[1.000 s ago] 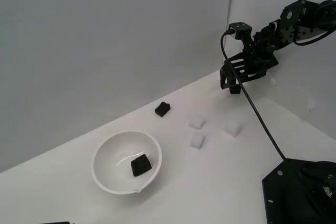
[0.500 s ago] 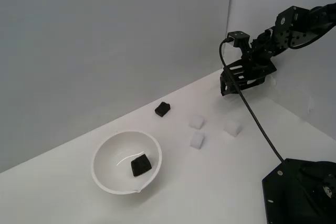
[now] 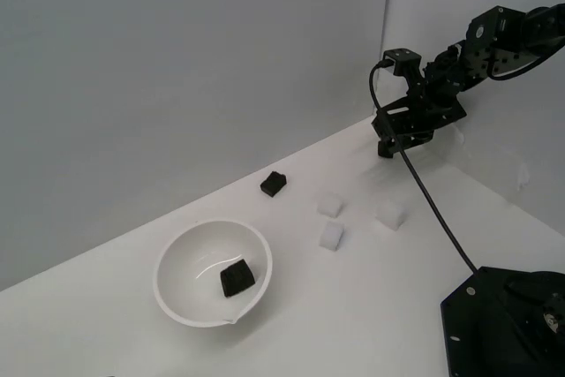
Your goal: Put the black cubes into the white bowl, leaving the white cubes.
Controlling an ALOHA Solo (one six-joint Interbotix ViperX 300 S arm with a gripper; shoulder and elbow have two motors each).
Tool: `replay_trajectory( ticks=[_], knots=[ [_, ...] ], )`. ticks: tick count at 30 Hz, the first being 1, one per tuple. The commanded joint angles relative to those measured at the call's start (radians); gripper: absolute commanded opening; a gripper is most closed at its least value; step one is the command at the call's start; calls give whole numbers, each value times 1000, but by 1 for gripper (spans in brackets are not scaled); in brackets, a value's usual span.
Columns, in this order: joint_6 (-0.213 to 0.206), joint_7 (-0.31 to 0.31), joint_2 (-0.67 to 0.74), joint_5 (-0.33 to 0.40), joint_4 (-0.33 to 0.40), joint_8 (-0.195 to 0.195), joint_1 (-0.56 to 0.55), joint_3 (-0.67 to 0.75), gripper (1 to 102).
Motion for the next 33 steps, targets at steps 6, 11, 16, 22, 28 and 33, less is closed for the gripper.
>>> replay_trajectory(
  ticks=[6, 11, 16, 22, 28, 33],
  knots=[
    [-9, 54, 80, -12, -6, 6, 18, 87, 3],
    [-9, 81, 161, -9, -5, 6, 3, 170, 3],
    [-9, 112, 255, -8, -3, 6, -52, 262, 3],
    [-9, 140, 379, 2, 8, 5, -153, 388, 3],
    [-23, 164, 477, 15, 20, -17, -307, 486, 3],
    [-43, 173, 522, 15, 20, -44, -445, 529, 3]
  ],
)
